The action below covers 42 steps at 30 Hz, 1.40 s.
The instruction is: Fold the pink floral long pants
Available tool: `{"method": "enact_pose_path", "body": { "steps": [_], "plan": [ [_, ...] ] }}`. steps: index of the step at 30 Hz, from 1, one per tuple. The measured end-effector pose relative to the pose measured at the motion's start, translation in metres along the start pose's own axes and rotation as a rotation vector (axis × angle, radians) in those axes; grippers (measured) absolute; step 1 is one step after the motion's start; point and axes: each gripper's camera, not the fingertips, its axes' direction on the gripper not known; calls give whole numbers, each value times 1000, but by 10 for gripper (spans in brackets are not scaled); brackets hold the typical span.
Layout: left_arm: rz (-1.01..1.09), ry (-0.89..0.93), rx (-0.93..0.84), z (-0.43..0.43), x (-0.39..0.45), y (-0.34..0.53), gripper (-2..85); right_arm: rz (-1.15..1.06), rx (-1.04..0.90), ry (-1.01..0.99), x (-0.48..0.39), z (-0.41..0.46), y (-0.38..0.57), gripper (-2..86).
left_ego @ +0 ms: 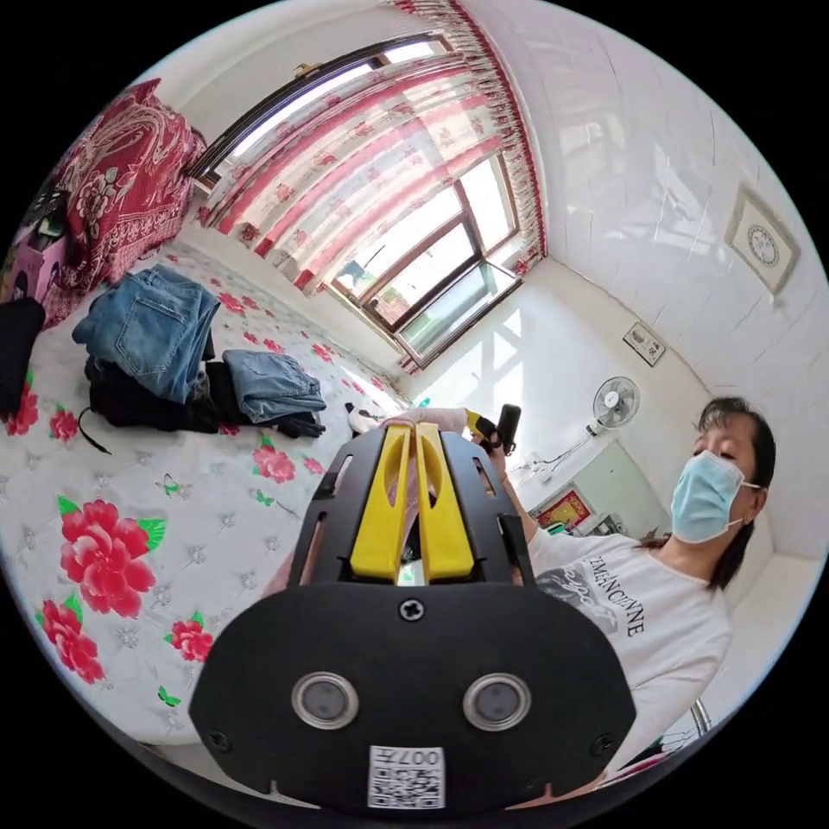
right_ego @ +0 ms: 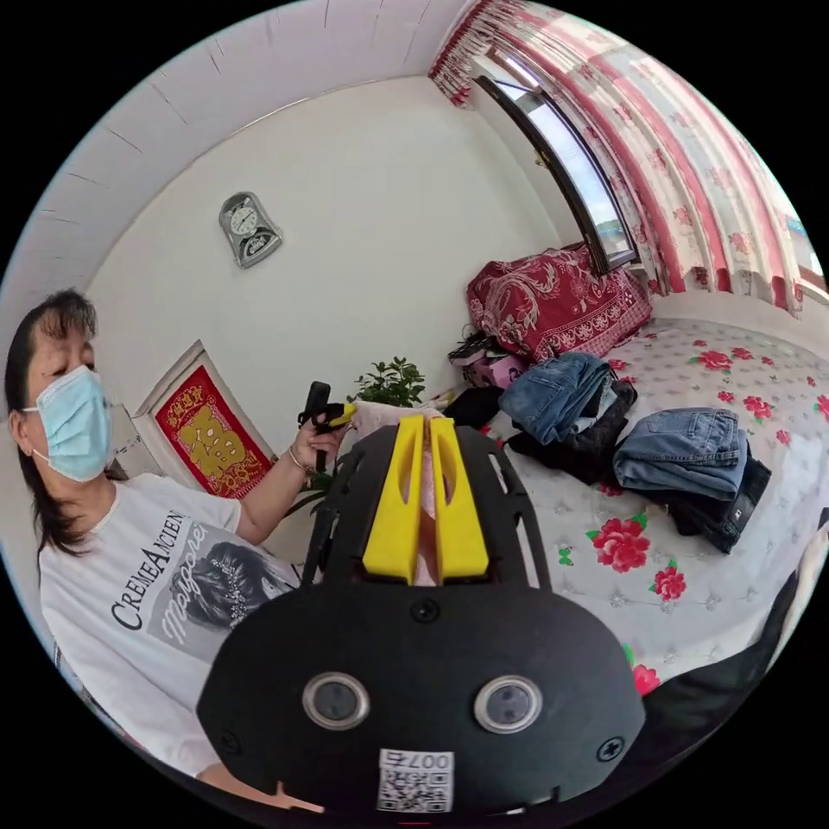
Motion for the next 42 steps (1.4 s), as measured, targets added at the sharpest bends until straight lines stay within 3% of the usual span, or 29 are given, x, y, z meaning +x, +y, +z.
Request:
{"method": "enact_pose_path", "body": {
  "steps": [3,8,15,18,23,25,30,35,38,42],
  "plan": [
    [30,32,11,12,-5,-42,-9,-14,57,67,-1,-10,-17,-3],
    [285,69,17,8,64,-91,-9,-240,226,141,-53,-52,-29,-3],
    [442,46,-160,28,79,-18,-10,-359,120,260,-102,-37,65,-3],
    [285,35,-248,55,25,48,-10,-176,-14,287,-83,1,137,-3],
    [-293,-26,-348,96,-95,183,-10,390,-127,224,-27,71,267,-3],
    [-407,-8,-364,96,-117,202,-10,470,-160,174,-17,85,284,-3],
    [-357,3,-365,96,-136,163,-7,414,-195,134,13,104,255,-2],
    [-347,-89,-261,132,-199,62,37,337,-135,216,86,130,175,5],
    [-334,-166,-191,154,-231,12,81,469,-56,335,147,152,146,21],
    [-374,-239,-203,165,-258,2,105,667,-117,405,209,178,169,52]
  ]
}}
